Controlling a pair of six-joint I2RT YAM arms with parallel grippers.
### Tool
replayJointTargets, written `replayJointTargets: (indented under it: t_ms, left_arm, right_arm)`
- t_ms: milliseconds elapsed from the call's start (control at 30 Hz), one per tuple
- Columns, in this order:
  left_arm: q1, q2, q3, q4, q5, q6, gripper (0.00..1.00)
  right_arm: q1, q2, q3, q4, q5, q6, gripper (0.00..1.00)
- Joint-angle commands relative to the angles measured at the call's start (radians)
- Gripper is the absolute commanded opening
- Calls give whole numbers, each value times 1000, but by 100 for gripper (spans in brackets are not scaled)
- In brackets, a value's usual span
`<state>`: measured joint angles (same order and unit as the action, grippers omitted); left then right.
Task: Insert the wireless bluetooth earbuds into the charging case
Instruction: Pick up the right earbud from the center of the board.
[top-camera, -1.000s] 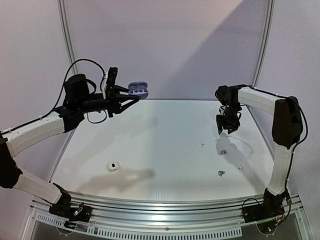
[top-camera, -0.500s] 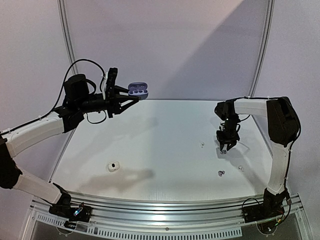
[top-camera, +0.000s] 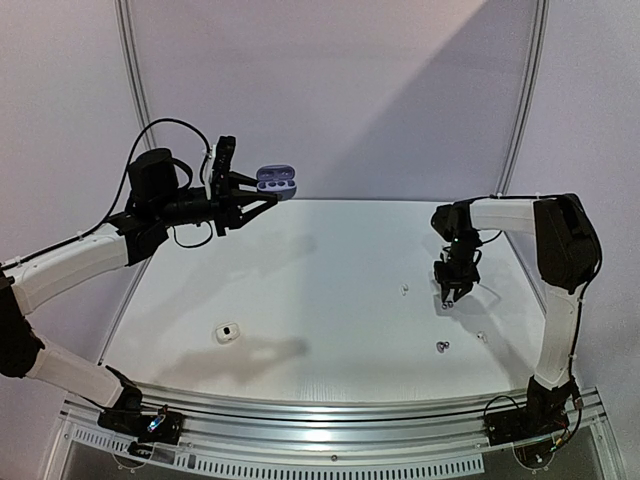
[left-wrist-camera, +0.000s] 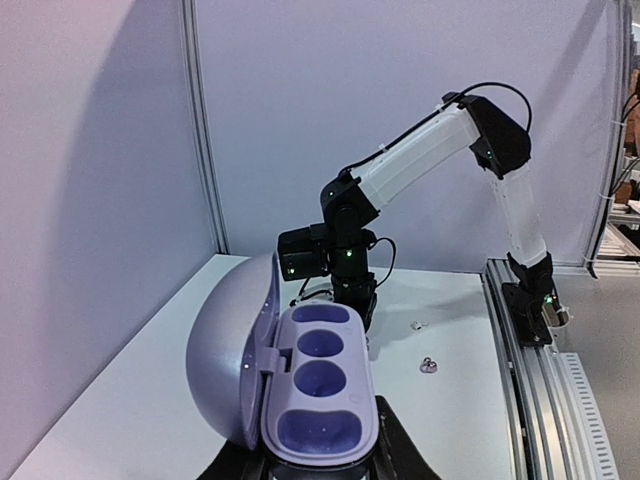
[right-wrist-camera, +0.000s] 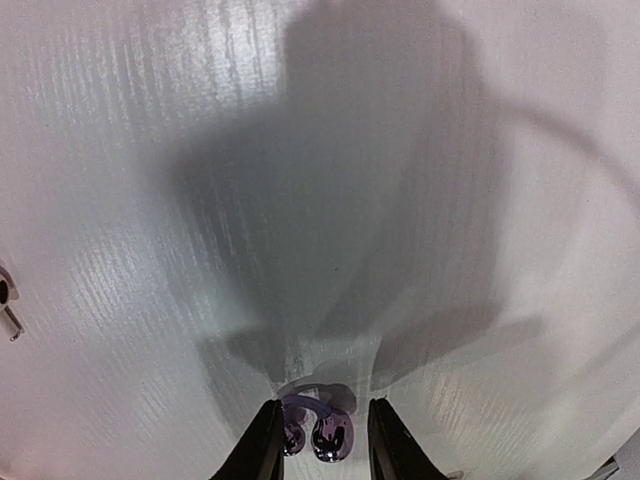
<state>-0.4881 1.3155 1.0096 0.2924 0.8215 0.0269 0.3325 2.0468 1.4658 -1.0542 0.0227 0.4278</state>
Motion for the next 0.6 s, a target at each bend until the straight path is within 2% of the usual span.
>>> replayJointTargets:
  t_ms: [0,133,567]
  left_arm:
    - [-3,-12,-14,-20,2,13,0]
    - [-3,-12,-16,-15,2,12,0]
    - [-1,-15,-19,-16,-2,13,0]
  right_arm:
    - [-14,-60,-5,0,16,2,26]
    - [-16,-70,-14,-3,12,0,22]
    - [-15,-32,-53,18,-11,-16,21]
